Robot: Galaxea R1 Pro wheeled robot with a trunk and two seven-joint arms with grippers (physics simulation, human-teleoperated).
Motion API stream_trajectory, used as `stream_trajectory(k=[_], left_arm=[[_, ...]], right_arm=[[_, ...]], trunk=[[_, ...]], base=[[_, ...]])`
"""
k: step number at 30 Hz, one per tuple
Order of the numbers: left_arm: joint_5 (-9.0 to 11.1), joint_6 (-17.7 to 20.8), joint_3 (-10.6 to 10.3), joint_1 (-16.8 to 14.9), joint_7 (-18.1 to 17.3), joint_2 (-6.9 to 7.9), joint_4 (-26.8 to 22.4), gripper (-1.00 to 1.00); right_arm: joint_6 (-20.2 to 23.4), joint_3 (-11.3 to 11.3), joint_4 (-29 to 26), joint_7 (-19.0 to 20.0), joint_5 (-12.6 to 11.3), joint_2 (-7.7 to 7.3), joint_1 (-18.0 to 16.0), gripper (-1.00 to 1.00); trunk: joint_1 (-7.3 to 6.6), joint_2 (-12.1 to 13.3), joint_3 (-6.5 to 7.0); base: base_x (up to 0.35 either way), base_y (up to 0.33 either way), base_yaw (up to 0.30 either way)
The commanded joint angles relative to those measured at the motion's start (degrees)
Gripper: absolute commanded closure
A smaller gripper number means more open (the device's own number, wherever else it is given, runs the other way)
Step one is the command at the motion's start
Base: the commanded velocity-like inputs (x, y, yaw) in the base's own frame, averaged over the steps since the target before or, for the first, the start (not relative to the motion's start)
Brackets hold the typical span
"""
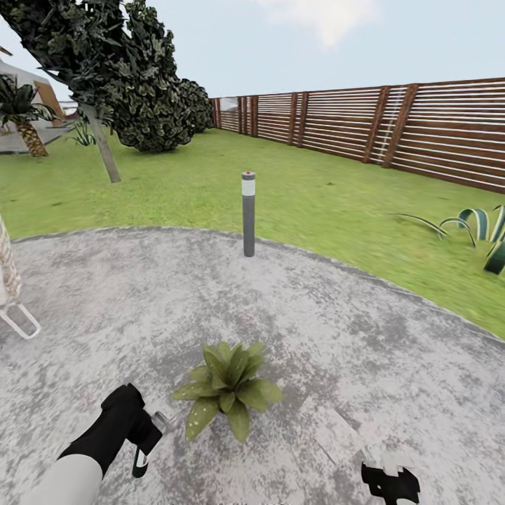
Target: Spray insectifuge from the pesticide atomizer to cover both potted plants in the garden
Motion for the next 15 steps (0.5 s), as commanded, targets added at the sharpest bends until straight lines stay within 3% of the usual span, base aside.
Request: stream_trajectory(k=[1,7,9,11,15], left_arm=[[-0.44,0.23,0.14,-0.04,-0.50,-0.04,-0.18,1.00],[-0.44,0.23,0.22,-0.04,-0.50,0.02,-0.41,1.00],[-0.44,0.23,0.46,-0.04,-0.50,-0.01,-0.41,1.00],[-0.44,0.23,2.16,-0.04,-0.50,-0.02,-0.41,1.00],[-0.44,0.23,2.31,-0.04,-0.50,-0.02,-0.41,1.00]], right_arm=[[-0.15,-0.48,0.02,-0.13,0.59,0.05,-0.02,-1.00],[-0.19,-0.48,-0.06,-0.13,0.59,0.18,-0.02,-1.00],[-0.21,-0.48,-0.06,-0.13,0.62,0.14,-0.02,-1.00],[-0.22,-0.48,0.00,-0.13,0.66,0.05,-0.02,-1.00],[-0.22,-0.48,0.02,-0.13,0.65,0.05,-0.02,-1.00]], trunk=[[-0.02,-0.02,-0.05],[-0.02,-0.02,-0.33],[-0.02,-0.02,-0.50],[-0.02,-0.02,-0.54],[-0.02,-0.02,-0.56]], base=[[-0.102,-0.258,0.278],[-0.129,-0.262,0.185],[-0.125,-0.263,0.034],[-0.028,-0.269,0.005],[-0.003,-0.273,0.047]])
